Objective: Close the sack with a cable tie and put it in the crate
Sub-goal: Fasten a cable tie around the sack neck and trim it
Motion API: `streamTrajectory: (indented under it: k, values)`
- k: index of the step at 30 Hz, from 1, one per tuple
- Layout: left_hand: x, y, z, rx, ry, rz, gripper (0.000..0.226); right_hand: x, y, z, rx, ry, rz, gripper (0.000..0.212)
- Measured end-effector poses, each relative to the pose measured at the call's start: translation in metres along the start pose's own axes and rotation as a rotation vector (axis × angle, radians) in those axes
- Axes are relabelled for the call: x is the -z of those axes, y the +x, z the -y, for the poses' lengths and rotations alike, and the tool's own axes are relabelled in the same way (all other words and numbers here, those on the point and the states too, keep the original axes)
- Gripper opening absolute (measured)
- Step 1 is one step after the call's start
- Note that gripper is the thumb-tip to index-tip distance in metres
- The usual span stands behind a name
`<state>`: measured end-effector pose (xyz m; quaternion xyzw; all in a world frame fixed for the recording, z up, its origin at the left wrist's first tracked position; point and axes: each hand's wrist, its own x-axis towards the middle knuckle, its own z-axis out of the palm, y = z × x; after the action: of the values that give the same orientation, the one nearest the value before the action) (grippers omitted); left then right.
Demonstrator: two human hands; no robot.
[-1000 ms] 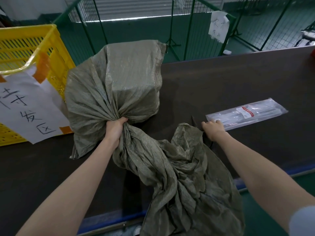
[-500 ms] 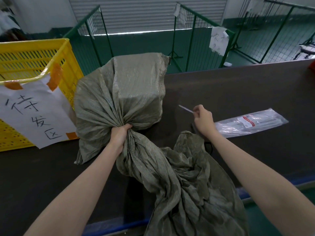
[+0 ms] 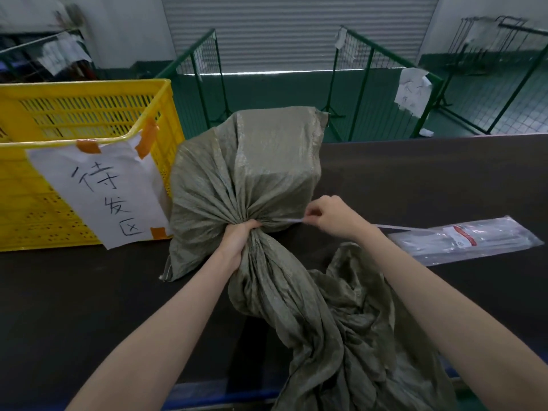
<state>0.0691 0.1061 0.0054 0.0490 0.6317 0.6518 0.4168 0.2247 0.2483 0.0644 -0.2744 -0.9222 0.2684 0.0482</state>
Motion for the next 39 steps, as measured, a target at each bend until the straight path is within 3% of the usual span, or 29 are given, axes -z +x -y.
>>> streamTrajectory:
  k: [3, 9, 18, 25, 34, 39]
  values:
    - [0.000, 0.001, 0.002, 0.014, -0.020, -0.005, 0.037, -0.015, 0.011, -0.003, -0.091, -0.085, 0.155, 0.021]
    - [-0.002, -0.005, -0.001, 0.016, 0.003, 0.027, 0.009, -0.040, 0.030, 0.011, -0.058, -0.030, 0.168, 0.027]
    - [0.013, 0.006, 0.005, -0.145, 0.313, -0.091, 0.044, -0.060, 0.051, 0.032, 0.014, 0.020, 0.191, 0.017]
    - [0.025, 0.002, -0.006, -0.181, 0.583, -0.083, 0.048, -0.064, 0.051, 0.040, -0.013, -0.129, 0.121, 0.021]
    - [0.039, -0.008, -0.006, -0.094, 0.252, 0.090, 0.061, -0.079, 0.055, 0.045, -0.010, -0.129, 0.132, 0.020]
    - [0.054, -0.003, 0.002, 0.006, -0.130, 0.158, 0.066, -0.080, 0.054, 0.044, -0.015, -0.094, 0.128, 0.020]
